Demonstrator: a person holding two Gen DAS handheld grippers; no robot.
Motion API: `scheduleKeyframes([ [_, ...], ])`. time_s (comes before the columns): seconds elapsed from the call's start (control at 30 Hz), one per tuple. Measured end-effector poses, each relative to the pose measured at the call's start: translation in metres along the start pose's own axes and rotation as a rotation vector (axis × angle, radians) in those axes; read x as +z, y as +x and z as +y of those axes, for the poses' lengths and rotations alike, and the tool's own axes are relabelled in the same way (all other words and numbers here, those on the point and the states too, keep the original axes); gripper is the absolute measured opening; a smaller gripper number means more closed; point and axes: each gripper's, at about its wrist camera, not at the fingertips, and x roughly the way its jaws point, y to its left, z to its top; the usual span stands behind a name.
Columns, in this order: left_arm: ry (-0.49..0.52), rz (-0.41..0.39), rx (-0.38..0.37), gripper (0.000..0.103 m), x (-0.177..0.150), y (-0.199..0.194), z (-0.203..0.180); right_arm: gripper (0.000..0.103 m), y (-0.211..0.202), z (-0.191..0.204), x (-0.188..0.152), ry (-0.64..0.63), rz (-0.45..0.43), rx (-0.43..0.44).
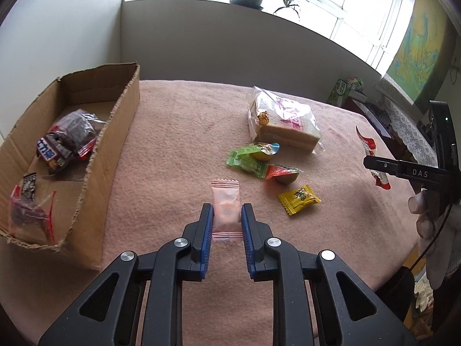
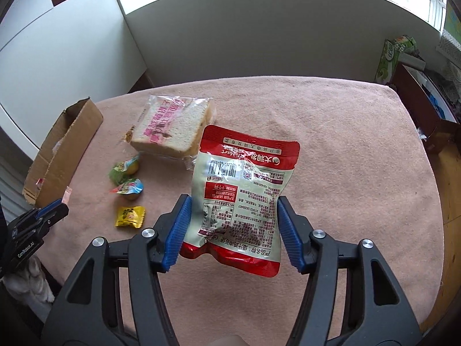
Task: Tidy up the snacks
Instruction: 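Carry both items into the cardboard box and open both tools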
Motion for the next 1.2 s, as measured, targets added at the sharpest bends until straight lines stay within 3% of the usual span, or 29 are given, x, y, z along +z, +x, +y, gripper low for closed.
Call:
scheduleKeyframes([
  [0.27,-0.05,-0.084,0.043,0.018,0.003,-0.041,0.031,0.062,-0.018,0.059,0.02,-0.095,-0.053,0.083],
  [0.6,-0.138,-0.16,0.129,0.018,0.006,-0.073,0.091,0.062,-0.012,0.142,0.052,-0.23,-0.078,0.154],
  [0.87,-0.182,-0.175,0.182,0.018,0.005,-0.079,0.126,0.062,0.019,0.211,0.075,-0.309,-0.06,0.203],
  [1.2,-0.203,-0.183,0.191,0.018,0.01,-0.074,0.145,0.063,0.069,0.28,0.096,-0.395,-0.018,0.232],
])
